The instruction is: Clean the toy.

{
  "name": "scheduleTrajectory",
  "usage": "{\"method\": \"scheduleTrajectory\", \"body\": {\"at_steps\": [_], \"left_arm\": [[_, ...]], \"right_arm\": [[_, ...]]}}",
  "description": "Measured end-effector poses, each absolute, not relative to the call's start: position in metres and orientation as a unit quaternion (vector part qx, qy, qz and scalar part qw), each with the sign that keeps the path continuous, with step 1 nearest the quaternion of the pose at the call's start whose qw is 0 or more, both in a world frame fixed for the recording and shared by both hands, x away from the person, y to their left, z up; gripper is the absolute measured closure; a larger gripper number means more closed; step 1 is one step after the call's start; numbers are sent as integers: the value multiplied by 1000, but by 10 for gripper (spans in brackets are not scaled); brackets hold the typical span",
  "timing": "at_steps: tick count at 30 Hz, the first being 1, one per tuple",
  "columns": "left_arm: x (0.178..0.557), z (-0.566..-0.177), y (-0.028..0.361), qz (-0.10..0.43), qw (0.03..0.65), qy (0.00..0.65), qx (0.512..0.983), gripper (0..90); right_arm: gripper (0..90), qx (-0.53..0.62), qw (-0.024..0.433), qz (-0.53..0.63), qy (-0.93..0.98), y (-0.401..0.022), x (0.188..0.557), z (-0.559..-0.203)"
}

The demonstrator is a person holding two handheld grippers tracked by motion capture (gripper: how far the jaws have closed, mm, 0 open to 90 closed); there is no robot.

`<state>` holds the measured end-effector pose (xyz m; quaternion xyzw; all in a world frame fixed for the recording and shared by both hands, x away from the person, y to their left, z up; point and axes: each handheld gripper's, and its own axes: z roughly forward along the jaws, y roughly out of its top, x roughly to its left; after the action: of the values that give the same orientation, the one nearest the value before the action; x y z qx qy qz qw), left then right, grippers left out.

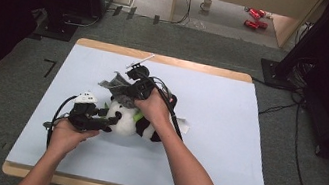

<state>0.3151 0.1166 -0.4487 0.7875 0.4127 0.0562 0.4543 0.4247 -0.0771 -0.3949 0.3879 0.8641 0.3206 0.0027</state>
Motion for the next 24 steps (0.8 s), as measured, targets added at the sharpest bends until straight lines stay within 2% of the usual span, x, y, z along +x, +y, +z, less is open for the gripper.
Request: {"method": "scheduleTrajectory", "body": {"at_steps": [9, 17, 24], "left_arm": [[319, -448, 117, 45, 446, 418, 790, 554], [324, -450, 117, 38, 454, 410, 790, 576], [329, -450, 117, 30, 456, 409, 790, 583]], "right_arm": [[760, 413, 26, 297, 861, -102, 431, -394], [768, 434, 32, 267, 860, -123, 435, -394], [772, 446, 58, 256, 856, -136, 436, -385]]}}
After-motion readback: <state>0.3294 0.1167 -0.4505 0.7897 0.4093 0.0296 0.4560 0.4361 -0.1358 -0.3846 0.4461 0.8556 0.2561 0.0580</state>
